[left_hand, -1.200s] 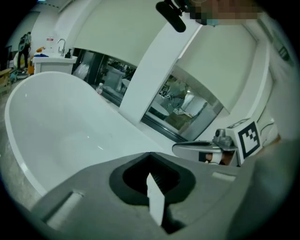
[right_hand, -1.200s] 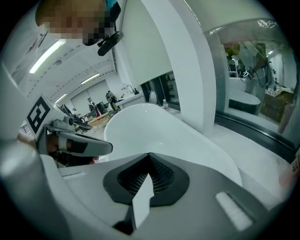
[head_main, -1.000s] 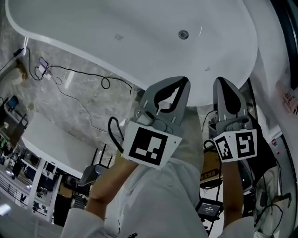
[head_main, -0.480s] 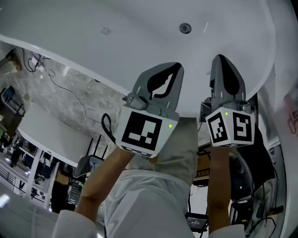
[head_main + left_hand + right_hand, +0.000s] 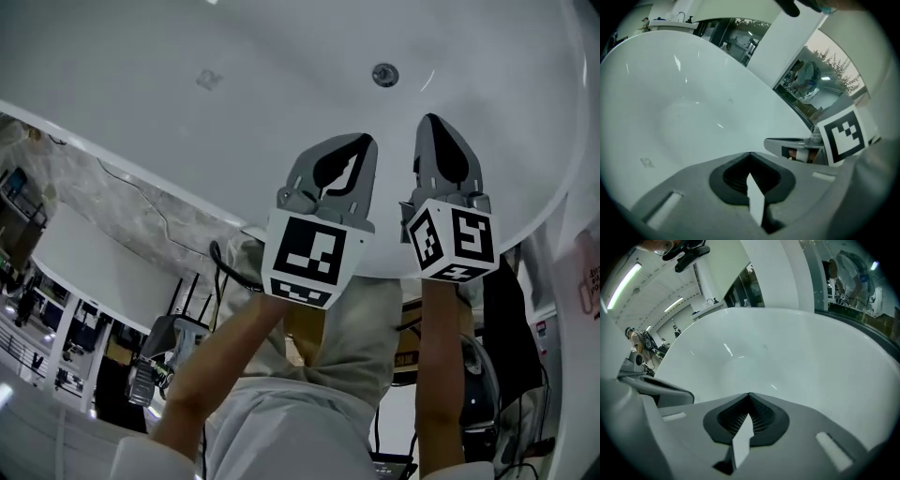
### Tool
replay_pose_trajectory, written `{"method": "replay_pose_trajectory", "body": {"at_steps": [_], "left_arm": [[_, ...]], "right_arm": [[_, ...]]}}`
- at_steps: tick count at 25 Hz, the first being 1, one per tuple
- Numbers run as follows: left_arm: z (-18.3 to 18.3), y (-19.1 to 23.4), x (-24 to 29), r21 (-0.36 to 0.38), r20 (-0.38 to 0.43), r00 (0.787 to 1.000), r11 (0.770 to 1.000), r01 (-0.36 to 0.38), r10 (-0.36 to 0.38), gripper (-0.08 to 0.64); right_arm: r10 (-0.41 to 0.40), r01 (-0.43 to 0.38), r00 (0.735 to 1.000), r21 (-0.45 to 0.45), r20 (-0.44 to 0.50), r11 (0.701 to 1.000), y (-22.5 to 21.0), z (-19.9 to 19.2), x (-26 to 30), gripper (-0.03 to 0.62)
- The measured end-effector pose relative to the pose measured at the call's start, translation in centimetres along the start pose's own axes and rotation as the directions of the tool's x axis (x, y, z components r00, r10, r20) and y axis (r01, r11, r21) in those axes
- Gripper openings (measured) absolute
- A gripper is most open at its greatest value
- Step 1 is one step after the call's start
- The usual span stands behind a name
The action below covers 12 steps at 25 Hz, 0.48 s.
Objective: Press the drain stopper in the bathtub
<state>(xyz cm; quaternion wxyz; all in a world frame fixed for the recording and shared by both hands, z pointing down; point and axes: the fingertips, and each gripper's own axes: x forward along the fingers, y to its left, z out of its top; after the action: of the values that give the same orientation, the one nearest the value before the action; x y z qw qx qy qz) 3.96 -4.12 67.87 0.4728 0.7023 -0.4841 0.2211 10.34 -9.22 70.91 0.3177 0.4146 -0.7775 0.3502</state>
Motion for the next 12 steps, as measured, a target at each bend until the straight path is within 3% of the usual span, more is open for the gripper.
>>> {"method": "replay_pose_trajectory", "body": {"at_steps": [7,12], "left_arm": [[-3.2,3.0,4.7,-0.048,-0.064,0.998,0.999,-0.023,0.020,0.003],[-4.9,4.6,7.3,-0.069,-0.048,0.996,0.995,-0.075,0.072,0.003]], "right_arm": [[-0.004,0.000,0.996,-0.041,-0.084,0.999,-2.2,-4.1,6.5,0.003],[0.013,-0.020,0.991,-0.050,-0.137,0.999,-3.2,-7.0,9.7,0.003]]}}
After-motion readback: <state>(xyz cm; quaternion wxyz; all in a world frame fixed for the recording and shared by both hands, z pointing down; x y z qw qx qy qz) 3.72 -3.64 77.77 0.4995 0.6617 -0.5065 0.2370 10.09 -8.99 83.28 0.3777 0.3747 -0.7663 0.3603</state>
